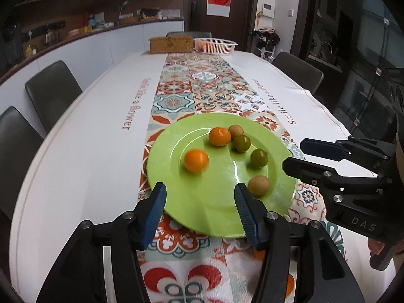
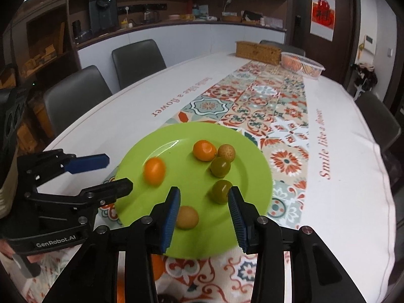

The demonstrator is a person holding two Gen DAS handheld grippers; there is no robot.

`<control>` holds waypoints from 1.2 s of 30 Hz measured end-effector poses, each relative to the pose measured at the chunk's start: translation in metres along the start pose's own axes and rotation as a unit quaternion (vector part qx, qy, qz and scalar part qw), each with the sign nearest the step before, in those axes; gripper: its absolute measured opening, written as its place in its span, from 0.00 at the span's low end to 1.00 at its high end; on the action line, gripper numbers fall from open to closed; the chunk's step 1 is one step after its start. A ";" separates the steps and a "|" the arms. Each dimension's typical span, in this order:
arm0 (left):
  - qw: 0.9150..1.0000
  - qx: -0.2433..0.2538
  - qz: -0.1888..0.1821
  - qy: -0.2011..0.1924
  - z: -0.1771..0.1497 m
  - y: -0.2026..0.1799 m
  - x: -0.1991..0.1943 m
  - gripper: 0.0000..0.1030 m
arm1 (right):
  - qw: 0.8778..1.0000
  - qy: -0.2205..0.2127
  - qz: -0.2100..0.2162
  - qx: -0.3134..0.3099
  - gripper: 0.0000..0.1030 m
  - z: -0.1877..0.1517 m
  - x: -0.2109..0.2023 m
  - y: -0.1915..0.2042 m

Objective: Organize fruits
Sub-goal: 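Open both grippers to drop the orange and yellow-green fruit onto the plate, then withdraw both open grippers from the plate toward the remaining fruits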

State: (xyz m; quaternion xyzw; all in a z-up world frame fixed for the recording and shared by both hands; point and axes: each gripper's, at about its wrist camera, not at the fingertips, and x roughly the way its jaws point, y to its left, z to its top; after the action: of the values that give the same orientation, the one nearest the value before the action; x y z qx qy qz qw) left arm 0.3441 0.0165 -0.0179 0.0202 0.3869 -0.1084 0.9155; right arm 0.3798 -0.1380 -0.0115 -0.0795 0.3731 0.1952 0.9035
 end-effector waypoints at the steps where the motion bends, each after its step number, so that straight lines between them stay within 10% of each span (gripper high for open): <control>1: 1.000 0.002 0.003 -0.002 -0.001 -0.002 -0.005 0.53 | 1.000 -0.003 -0.003 -0.002 0.39 -0.002 -0.006 0.001; 36: 0.992 0.075 0.003 -0.099 -0.069 -0.059 -0.142 0.73 | 0.996 -0.081 -0.034 -0.024 0.53 -0.078 -0.148 0.038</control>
State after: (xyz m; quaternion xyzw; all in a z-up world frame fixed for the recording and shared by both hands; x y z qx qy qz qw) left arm 0.1864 -0.0071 0.0375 0.0794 0.2851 -0.1362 0.9454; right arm 0.2185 -0.1692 0.0379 -0.0973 0.2906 0.1793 0.9348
